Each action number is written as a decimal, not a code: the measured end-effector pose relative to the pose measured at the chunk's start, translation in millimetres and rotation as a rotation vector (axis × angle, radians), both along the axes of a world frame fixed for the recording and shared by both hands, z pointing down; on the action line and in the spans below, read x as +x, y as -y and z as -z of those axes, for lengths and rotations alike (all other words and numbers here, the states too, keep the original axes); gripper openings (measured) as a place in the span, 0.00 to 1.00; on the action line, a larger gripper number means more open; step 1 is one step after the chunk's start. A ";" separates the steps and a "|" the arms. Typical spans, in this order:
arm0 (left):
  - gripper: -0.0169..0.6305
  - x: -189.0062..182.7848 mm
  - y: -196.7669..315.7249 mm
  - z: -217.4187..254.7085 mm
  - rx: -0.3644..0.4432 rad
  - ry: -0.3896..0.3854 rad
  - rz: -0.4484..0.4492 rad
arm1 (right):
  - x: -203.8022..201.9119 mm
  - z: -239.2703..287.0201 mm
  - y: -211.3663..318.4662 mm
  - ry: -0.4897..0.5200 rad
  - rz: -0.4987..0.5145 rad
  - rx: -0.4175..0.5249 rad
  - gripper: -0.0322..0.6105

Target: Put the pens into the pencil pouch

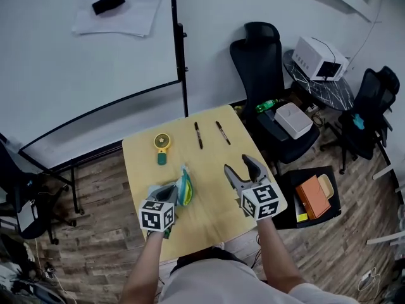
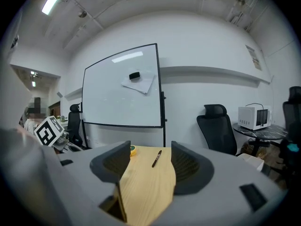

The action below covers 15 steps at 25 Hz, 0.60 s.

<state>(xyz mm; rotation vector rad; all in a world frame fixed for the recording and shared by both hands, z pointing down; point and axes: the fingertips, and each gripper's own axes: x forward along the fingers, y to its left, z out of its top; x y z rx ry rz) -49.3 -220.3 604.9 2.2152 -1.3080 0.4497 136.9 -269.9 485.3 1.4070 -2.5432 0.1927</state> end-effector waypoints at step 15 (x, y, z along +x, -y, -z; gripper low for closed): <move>0.05 -13.3 27.5 4.0 -0.005 -0.036 0.056 | -54.6 -107.5 108.8 -0.093 0.049 -0.244 0.37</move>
